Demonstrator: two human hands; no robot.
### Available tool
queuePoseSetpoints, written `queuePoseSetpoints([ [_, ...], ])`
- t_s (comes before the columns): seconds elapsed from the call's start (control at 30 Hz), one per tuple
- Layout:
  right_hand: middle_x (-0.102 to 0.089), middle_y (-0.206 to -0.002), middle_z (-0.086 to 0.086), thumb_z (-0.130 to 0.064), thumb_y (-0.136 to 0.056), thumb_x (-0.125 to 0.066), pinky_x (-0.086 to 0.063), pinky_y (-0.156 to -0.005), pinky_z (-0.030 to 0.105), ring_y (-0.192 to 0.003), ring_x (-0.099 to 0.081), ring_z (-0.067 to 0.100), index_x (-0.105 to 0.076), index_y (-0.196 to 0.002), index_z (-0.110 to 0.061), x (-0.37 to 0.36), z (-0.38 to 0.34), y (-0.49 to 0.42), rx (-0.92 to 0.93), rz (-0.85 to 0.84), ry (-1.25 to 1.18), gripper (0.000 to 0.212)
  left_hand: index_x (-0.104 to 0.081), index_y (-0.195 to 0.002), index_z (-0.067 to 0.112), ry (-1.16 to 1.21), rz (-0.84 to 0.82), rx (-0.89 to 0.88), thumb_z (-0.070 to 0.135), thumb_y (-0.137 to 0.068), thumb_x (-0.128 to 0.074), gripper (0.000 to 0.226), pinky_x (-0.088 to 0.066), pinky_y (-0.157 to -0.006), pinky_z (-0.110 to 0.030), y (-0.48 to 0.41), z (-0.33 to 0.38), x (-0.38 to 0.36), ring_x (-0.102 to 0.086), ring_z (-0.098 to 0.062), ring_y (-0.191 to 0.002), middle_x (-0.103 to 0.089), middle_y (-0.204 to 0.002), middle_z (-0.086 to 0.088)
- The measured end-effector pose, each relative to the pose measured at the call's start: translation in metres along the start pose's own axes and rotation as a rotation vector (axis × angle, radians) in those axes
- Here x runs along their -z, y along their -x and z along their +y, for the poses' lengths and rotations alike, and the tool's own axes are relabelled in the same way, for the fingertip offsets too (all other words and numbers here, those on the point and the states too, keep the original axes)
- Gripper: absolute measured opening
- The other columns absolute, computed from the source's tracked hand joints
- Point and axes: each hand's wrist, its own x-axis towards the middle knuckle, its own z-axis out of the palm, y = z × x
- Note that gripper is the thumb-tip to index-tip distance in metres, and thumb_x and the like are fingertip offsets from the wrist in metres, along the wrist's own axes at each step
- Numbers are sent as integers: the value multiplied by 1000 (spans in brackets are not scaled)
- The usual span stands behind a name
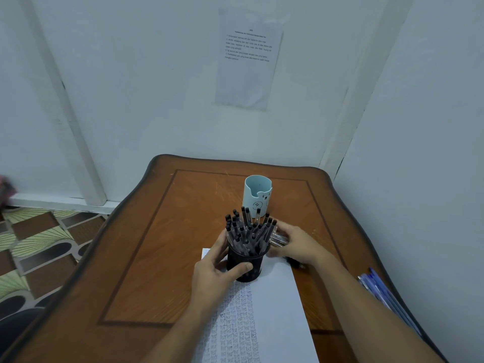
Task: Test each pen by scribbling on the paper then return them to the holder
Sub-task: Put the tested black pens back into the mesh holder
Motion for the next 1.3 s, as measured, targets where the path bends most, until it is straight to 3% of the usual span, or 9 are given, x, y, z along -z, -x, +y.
queuePoseSetpoints([
  [0.13, -44, -142, -16, -42, -84, -76, -23, -102, 42, -128, -30, 16, -46, -140, -47, -7, -1, 4, 58, -4, 197, 64, -47, -138, 43, 1, -8, -2, 10, -68, -86, 86, -51, -91, -24, 0, -1, 0, -59, 3, -113, -64, -120, 25],
  [0.27, -49, -135, -16, -32, -90, -71, -29, -102, 43, -119, -33, 14, -53, -133, -48, -7, 0, 6, 92, -8, 175, 49, -48, -138, 41, 8, -7, 3, 10, -68, -86, 86, -51, -90, -21, -1, -2, 0, -59, 3, -114, -64, -120, 24],
  [0.37, -52, -126, -13, -23, -87, -74, -39, -104, 46, -117, -45, 14, -51, -136, -48, -5, 5, 6, 75, -28, 80, 59, -48, -138, 43, 11, -6, 13, 9, -67, -86, 87, -52, -91, -24, -2, -3, 0, -59, 3, -113, -64, -120, 24],
  [0.53, -58, -126, -9, -10, -83, -77, -46, -87, 25, -107, -59, 9, -44, -145, -42, -2, 7, 6, 32, -49, -27, 78, -47, -138, 43, 12, -4, 10, 8, -67, -86, 88, -52, -83, -18, -1, -3, 0, -60, 4, -111, -63, -122, 25],
  [0.67, -64, -115, -11, -3, -86, -71, -48, -80, 23, -101, -61, 6, -51, -138, -33, 0, 2, 8, 16, -51, -32, 63, -48, -137, 42, 1, -2, -2, 7, -68, -86, 87, -49, -78, -11, -1, -1, 0, -60, 7, -109, -65, -119, 24],
  [0.77, -63, -107, -15, -5, -88, -69, -48, -78, 23, -97, -60, 5, -54, -129, -36, 1, 2, 10, 23, -61, 0, 54, -47, -139, 38, 3, -6, -5, 7, -68, -86, 87, -49, -78, -10, -1, -1, 0, -59, 7, -110, -64, -122, 21],
  [0.97, -63, -111, -14, -4, -88, -67, -45, -77, 22, -97, -58, 2, -51, -130, -41, 4, 2, 9, 30, -74, 37, 58, -47, -141, 38, 0, -11, 0, 11, -67, -87, 88, -51, -86, -17, -1, -4, 0, -59, 3, -113, -63, -127, 17],
  [1.17, -56, -124, 0, -9, -96, -59, -46, -84, 27, -104, -55, 13, -36, -148, -31, 4, 2, 11, 22, -69, 159, 61, -47, -140, 39, -7, -6, -3, 12, -66, -87, 88, -51, -88, -18, -2, -4, 0, -59, 4, -112, -63, -126, 19],
  [1.3, -50, -137, 0, -7, -94, -60, -48, -92, 32, -111, -54, 15, -19, -150, -53, 4, 3, 12, 69, -67, 152, 83, -48, -139, 40, -7, -5, -13, 9, -68, -86, 87, -50, -82, -12, -2, -2, -1, -60, 7, -109, -64, -118, 27],
])
